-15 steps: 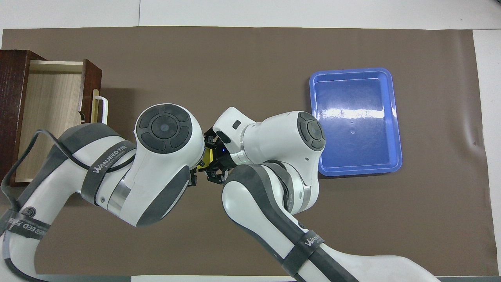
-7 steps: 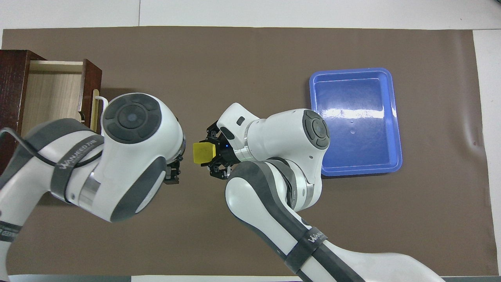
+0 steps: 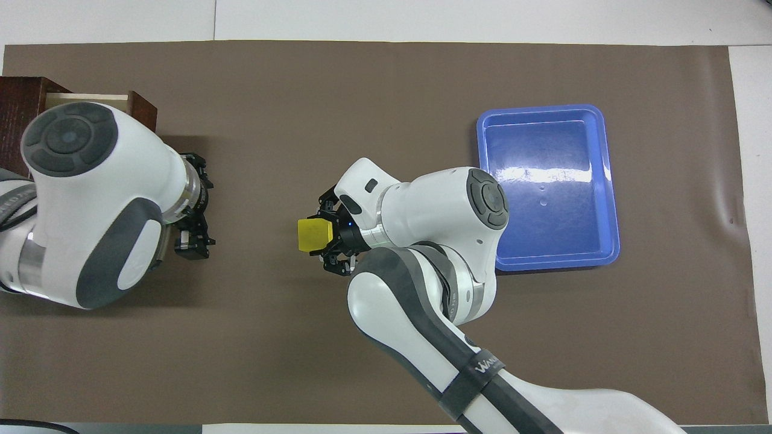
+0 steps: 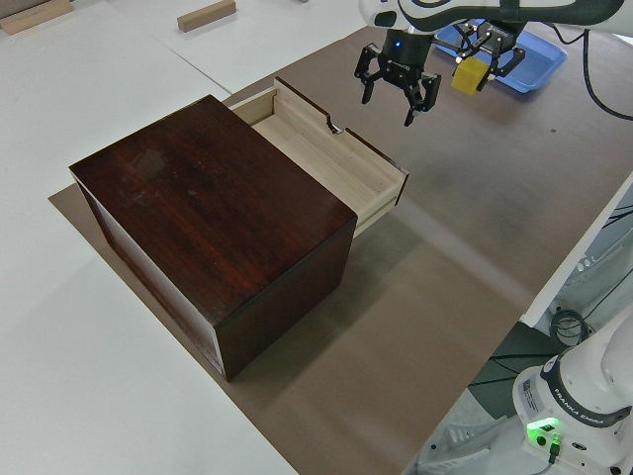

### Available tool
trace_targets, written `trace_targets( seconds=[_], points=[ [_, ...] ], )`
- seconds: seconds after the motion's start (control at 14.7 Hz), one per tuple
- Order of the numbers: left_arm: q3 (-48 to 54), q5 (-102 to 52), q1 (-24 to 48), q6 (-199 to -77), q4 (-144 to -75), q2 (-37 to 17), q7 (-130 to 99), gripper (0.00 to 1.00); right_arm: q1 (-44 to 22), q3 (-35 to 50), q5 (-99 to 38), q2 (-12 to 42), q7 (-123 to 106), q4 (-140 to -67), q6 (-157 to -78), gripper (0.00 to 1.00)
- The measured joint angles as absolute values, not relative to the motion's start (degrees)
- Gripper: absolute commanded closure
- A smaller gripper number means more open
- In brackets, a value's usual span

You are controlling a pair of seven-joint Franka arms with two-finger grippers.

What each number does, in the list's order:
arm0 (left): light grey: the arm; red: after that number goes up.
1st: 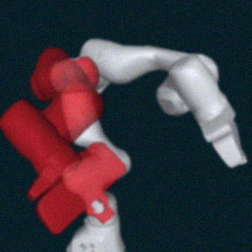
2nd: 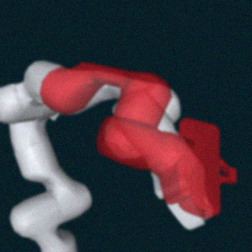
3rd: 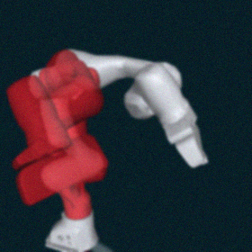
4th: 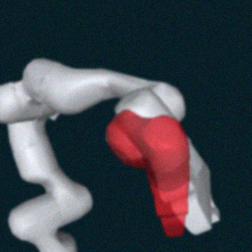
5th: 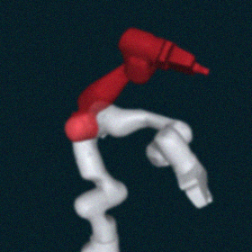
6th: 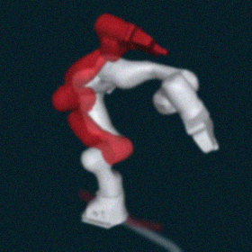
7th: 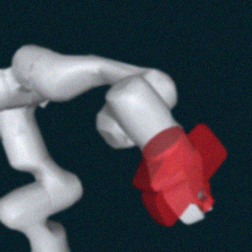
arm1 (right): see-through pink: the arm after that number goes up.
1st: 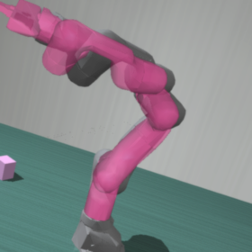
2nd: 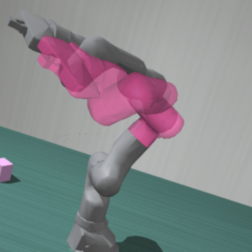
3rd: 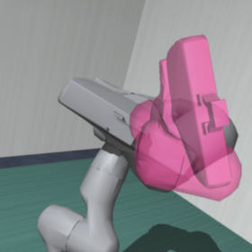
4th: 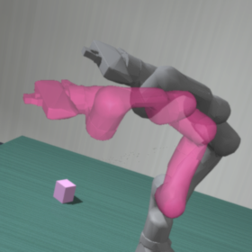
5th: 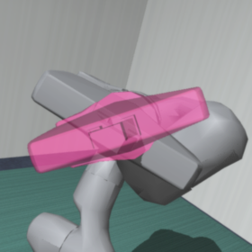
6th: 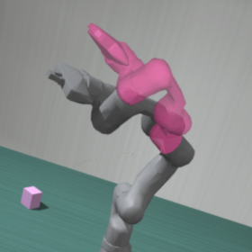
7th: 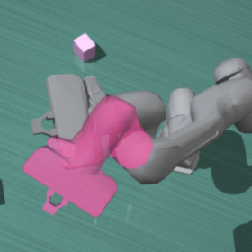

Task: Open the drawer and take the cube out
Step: 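Carry the cube to the tray while the left gripper pushes drawer shut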

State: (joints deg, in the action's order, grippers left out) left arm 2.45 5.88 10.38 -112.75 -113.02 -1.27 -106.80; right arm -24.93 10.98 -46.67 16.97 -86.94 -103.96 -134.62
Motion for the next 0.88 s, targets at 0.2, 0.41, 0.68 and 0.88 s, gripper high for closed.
trace_targets(
  seconds=[0.2, 0.41, 0.68, 0.88],
  points=[
    [2.50, 6.80, 8.03, -118.38, -114.86, -2.22, -100.53, 0.00, -20.30, 10.89, -46.66, 16.90, -89.68, -103.62, -130.91, 1.00],
    [2.47, 6.94, 4.51, -120.52, -115.04, -2.62, -96.10, 0.00, -15.57, 10.78, -46.66, 16.77, -93.05, -103.48, -126.23, 1.00],
    [3.04, 8.25, 0.30, -121.08, -115.04, -2.53, -94.14, 0.00, -8.92, 10.60, -46.66, 16.69, -97.55, -103.75, -122.49, 1.00],
    [2.84, 10.31, -4.71, -122.21, -114.88, -2.71, -91.45, 0.00, -3.03, 10.45, -45.65, 16.66, -100.81, -105.60, -121.72, 1.00]
  ],
)
